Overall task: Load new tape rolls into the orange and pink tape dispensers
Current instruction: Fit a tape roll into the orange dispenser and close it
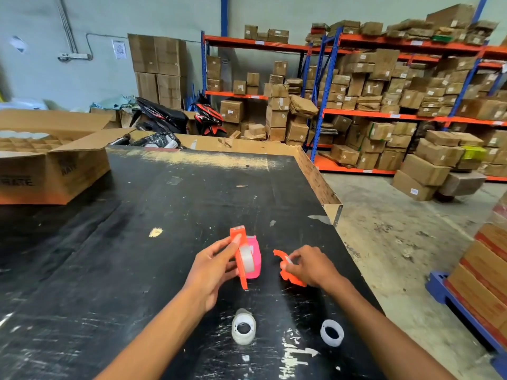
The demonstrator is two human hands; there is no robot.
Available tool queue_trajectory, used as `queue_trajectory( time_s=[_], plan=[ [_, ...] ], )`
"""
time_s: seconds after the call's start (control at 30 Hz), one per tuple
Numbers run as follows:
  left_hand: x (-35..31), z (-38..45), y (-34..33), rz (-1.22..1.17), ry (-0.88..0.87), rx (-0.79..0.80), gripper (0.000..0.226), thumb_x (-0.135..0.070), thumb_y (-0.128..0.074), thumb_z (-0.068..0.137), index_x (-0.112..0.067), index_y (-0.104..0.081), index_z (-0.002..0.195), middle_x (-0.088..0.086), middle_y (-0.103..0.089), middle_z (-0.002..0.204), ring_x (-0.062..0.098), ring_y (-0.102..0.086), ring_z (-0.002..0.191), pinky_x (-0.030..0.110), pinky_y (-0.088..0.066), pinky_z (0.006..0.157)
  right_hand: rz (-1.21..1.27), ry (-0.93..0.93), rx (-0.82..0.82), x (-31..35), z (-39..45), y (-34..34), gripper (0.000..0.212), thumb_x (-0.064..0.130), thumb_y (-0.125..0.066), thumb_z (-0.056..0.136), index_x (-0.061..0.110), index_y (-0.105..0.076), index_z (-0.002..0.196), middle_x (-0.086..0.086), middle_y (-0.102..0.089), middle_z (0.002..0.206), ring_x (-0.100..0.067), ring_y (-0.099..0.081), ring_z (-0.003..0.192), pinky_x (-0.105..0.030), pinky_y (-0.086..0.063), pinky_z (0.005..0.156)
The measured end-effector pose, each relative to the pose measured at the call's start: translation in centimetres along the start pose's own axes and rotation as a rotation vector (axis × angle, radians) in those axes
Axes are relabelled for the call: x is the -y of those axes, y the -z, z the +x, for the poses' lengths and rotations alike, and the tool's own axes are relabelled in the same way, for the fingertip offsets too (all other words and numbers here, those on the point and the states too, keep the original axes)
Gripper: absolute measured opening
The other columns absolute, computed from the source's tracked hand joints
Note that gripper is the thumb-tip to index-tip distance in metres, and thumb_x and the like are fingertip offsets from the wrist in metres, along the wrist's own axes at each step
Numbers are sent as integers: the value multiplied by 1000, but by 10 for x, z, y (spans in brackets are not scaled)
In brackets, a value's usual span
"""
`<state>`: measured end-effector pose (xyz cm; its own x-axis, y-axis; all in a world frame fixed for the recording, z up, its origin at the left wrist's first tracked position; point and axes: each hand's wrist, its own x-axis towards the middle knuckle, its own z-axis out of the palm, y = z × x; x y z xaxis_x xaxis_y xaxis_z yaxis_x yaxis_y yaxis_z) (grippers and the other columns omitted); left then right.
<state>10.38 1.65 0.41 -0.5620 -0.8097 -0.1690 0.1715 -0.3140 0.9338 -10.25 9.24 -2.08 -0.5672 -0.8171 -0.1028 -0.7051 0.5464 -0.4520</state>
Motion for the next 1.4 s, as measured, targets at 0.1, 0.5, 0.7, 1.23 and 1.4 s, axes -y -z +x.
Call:
queue_trajectory(
  time_s=[0.1,0.5,0.7,1.23,1.4],
  plan=[
    [2,0,2,-8,3,-8,31,-25,-65,88,-10,-68,115,8,-75,89,17,-69,69,29,-55,66,-63,2,-24,5,3,-8,29,38,-65,83,21,-72,106,-8,-70,99,-29,-65,96,-34,-49,76],
    [2,-6,-9,-1,-21,59,22,-26,-60,91,-16,-72,107,6,-79,85,16,-73,70,26,-59,62,1014,205,177,54,-62,24,24,17,-64,89,11,-68,112,-18,-75,97,-24,-74,83,-24,-58,62],
    [-1,-15,-14,20,-65,72,21,-25,-62,90,-20,-72,107,12,-79,94,18,-75,75,24,-59,60,1072,232,84,59,-78,19,26,14,-65,88,10,-66,114,-18,-75,94,-23,-74,85,-22,-59,65],
    [-18,-22,-16,54,-237,127,31,-29,-58,90,-18,-70,115,6,-79,102,22,-72,88,31,-59,68,831,503,-176,69,-85,20,20,20,-60,91,11,-76,100,-8,-74,95,-11,-66,93,-16,-50,80],
    [-24,-18,-13,71,-270,117,34,-29,-59,89,-19,-68,120,8,-78,103,18,-73,88,28,-58,71,867,480,-152,76,-83,21,30,23,-56,93,18,-64,122,1,-74,105,-3,-67,101,-16,-53,85]
  ],
)
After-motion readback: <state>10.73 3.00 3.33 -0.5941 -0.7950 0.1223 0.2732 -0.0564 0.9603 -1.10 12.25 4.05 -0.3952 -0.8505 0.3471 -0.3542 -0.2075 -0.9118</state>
